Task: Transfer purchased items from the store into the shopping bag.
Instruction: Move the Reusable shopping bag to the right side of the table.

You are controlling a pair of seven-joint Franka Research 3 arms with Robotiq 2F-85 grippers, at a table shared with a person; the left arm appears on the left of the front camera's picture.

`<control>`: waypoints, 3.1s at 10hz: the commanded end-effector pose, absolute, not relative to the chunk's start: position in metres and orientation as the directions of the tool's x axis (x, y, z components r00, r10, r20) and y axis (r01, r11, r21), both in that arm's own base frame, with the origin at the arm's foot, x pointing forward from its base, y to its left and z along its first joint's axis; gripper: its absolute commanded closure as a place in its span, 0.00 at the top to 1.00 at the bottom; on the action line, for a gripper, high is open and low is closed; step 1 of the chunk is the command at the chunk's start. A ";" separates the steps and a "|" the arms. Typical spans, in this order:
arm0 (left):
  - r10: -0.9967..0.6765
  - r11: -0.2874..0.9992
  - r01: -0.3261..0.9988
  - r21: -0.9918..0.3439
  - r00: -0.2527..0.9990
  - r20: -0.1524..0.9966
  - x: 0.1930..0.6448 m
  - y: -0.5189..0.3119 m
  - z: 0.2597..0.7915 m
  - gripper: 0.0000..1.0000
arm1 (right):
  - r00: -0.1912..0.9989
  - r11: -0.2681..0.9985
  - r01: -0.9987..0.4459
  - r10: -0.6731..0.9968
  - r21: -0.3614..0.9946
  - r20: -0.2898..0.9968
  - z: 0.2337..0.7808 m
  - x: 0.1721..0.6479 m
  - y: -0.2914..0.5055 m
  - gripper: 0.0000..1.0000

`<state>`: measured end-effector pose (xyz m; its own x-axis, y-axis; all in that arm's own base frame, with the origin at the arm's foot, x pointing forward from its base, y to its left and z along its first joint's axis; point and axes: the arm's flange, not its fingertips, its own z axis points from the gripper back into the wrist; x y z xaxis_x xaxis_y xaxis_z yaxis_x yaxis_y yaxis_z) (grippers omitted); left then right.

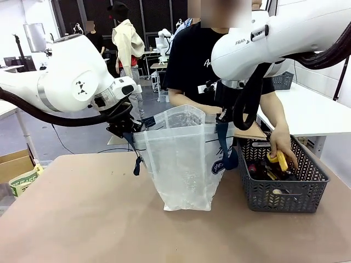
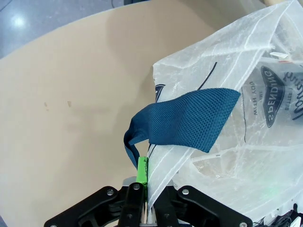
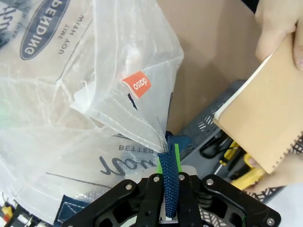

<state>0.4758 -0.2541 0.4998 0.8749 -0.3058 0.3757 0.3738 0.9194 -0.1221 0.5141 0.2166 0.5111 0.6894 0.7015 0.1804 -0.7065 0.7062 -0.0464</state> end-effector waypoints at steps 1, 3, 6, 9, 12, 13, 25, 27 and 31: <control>-0.307 0.916 0.378 -0.137 0.877 0.370 0.482 -0.239 0.499 0.00 | 0.756 0.777 -0.627 0.623 -0.051 0.201 0.500 0.516 0.212 0.00; -0.300 0.916 0.372 -0.149 0.883 0.362 0.486 -0.234 0.497 0.00 | 0.780 0.802 -0.597 0.589 -0.032 0.211 0.500 0.518 0.208 0.00; -0.310 0.909 0.384 -0.164 0.883 0.353 0.489 -0.228 0.497 0.00 | 0.782 0.804 -0.594 0.584 -0.026 0.218 0.500 0.519 0.210 0.00; -0.350 0.889 0.430 -0.155 0.859 0.374 0.488 -0.224 0.498 0.00 | 0.784 0.807 -0.590 0.582 -0.029 0.215 0.500 0.520 0.210 0.00; -0.398 0.869 0.475 -0.138 0.838 0.374 0.486 -0.224 0.499 0.00 | 0.777 0.799 -0.601 0.592 -0.030 0.213 0.501 0.519 0.211 0.00; -0.445 0.845 0.519 -0.131 0.818 0.366 0.485 -0.224 0.499 0.00 | 0.767 0.790 -0.613 0.605 -0.034 0.214 0.501 0.519 0.211 0.00; -0.447 0.851 0.514 -0.102 0.814 0.370 0.484 -0.235 0.497 0.00 | 0.764 0.783 -0.621 0.613 -0.029 0.203 0.507 0.519 0.215 0.00; -0.447 0.851 0.514 -0.102 0.814 0.370 0.484 -0.235 0.497 0.00 | 0.764 0.783 -0.621 0.613 -0.029 0.203 0.507 0.519 0.215 0.00; -0.447 0.851 0.514 -0.102 0.814 0.370 0.484 -0.235 0.497 0.00 | 0.764 0.783 -0.621 0.613 -0.029 0.203 0.507 0.519 0.215 0.00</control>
<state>0.4828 -0.2363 0.4971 0.8141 -0.4492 0.3680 0.5162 0.8501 -0.1044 0.5194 0.2165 0.5089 0.7595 0.6168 0.2067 -0.6250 0.7800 -0.0310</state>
